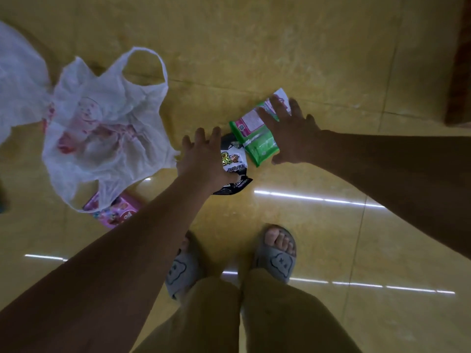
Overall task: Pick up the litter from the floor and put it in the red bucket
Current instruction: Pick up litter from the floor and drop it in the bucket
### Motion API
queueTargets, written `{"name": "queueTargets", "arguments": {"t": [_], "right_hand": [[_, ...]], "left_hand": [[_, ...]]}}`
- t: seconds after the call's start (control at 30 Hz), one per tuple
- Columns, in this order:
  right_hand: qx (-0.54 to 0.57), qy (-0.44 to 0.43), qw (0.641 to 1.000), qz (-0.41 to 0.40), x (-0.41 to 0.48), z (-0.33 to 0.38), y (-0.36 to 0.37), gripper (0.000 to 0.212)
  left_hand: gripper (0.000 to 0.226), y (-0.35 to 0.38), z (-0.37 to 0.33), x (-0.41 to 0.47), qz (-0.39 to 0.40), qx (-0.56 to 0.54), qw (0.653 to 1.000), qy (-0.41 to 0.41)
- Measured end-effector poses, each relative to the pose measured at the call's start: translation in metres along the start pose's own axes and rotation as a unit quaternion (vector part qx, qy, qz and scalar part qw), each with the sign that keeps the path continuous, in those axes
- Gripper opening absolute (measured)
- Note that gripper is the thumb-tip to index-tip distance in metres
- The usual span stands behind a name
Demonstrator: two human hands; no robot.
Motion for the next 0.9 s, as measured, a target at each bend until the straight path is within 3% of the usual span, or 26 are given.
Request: {"name": "queueTargets", "arguments": {"t": [0.2, 0.27, 0.4, 0.5, 0.73, 0.9], "right_hand": [[-0.061, -0.043, 0.997, -0.033, 0.037, 0.009, 0.023, 0.137], [-0.079, -0.061, 0.994, -0.039, 0.042, 0.01, 0.03, 0.131], [-0.094, -0.074, 0.988, -0.093, 0.048, 0.01, 0.032, 0.103], [-0.087, -0.072, 0.989, -0.098, 0.049, 0.012, 0.03, 0.103], [-0.083, -0.022, 0.995, -0.053, 0.029, 0.008, 0.02, 0.095], [-0.036, 0.02, 0.999, -0.034, -0.008, 0.01, 0.003, 0.067]], "left_hand": [[0.127, 0.044, 0.008, 0.023, -0.02, 0.023, 0.999, 0.027], [0.117, 0.05, 0.011, 0.027, -0.032, 0.042, 0.998, 0.025], [0.075, 0.051, 0.018, 0.03, -0.045, 0.056, 0.997, 0.015], [0.049, 0.048, 0.021, 0.028, -0.037, 0.042, 0.998, 0.021], [0.037, 0.011, 0.034, 0.01, -0.087, -0.011, 0.996, 0.031], [0.027, -0.031, 0.037, -0.015, -0.105, -0.044, 0.993, 0.025]]}}
Point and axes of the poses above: each hand's wrist, its own x-axis towards the middle knuckle, its own y-axis out of the palm, z = x × y, the point moved 5 cm from there along x, towards the middle knuckle, and after that the axes turned 11 degrees about -z, right-handed, at the moved point
